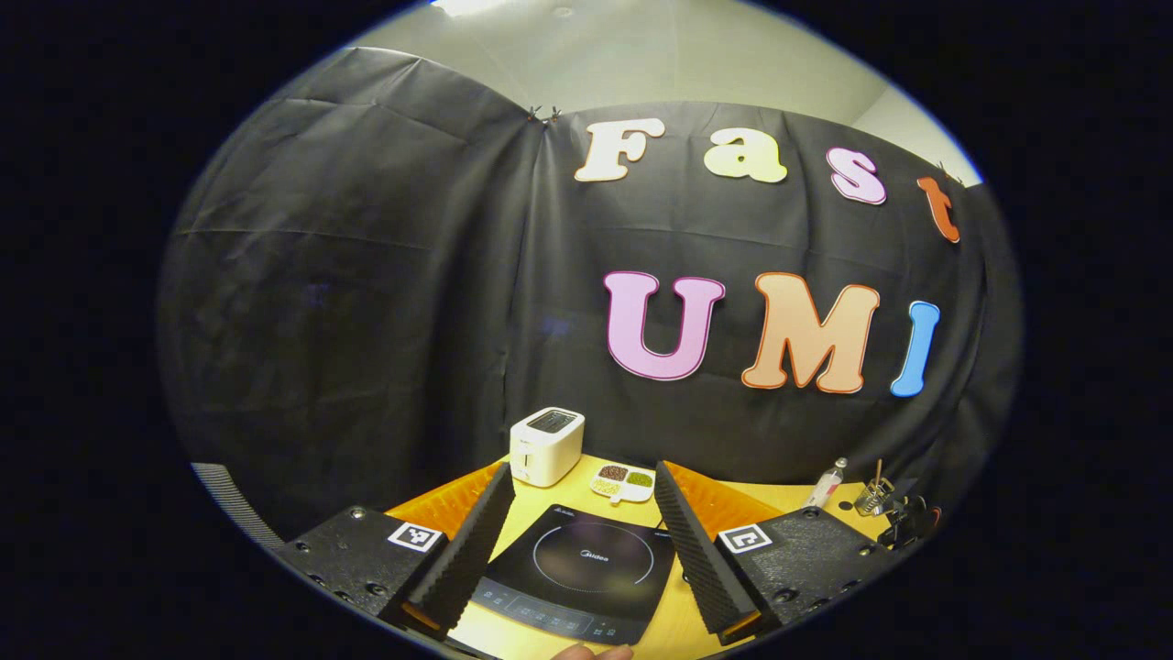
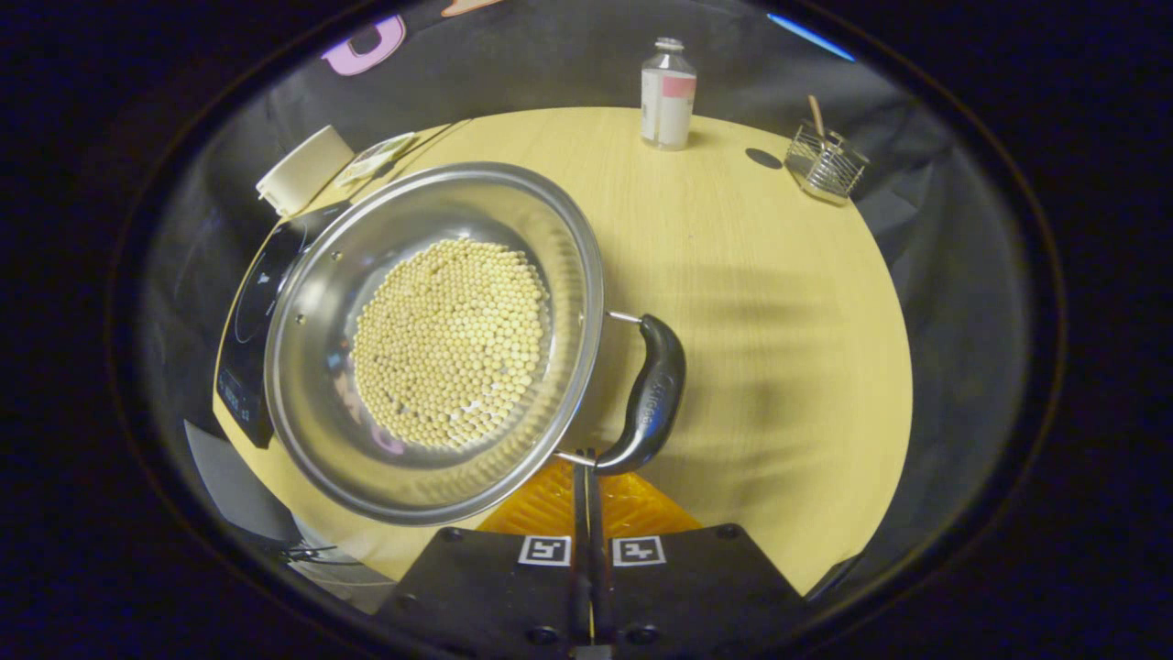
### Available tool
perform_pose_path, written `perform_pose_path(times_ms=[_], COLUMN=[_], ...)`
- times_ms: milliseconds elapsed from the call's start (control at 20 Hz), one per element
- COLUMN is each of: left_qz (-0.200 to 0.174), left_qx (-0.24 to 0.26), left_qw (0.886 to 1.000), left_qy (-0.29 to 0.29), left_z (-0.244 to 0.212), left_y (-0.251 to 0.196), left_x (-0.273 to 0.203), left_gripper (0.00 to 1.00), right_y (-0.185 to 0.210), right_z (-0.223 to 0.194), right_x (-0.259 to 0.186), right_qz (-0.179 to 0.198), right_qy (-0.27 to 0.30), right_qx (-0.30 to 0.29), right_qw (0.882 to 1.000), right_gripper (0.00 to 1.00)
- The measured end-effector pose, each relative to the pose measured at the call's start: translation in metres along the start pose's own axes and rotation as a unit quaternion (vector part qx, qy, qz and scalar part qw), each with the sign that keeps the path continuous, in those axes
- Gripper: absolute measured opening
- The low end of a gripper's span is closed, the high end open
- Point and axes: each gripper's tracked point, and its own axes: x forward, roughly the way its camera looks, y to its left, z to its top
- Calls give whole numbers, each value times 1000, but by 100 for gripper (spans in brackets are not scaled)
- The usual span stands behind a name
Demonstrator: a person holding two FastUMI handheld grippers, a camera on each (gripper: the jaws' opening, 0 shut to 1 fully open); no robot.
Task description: First push the handle of the pot to place it horizontally, then grasp the pot with both hands and set it on the induction cooktop.
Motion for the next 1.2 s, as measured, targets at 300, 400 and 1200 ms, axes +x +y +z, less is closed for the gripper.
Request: perform_pose_path(times_ms=[300, 400, 1200], left_qz=[22, 26, -137], left_qx=[-27, -28, -5], left_qw=[999, 999, 985], left_qy=[-2, -2, 103], left_z=[-8, -10, -73], left_y=[33, 43, -18], left_x=[-24, -30, -5], left_gripper=[89, 88, 94], right_y=[-12, -18, -9], right_z=[12, 7, 21], right_x=[5, 6, -58], right_qz=[-36, -56, -73], right_qy=[12, 20, -90], right_qx=[-14, -22, 11], right_qw=[999, 998, 993], right_gripper=[3, 4, 35])
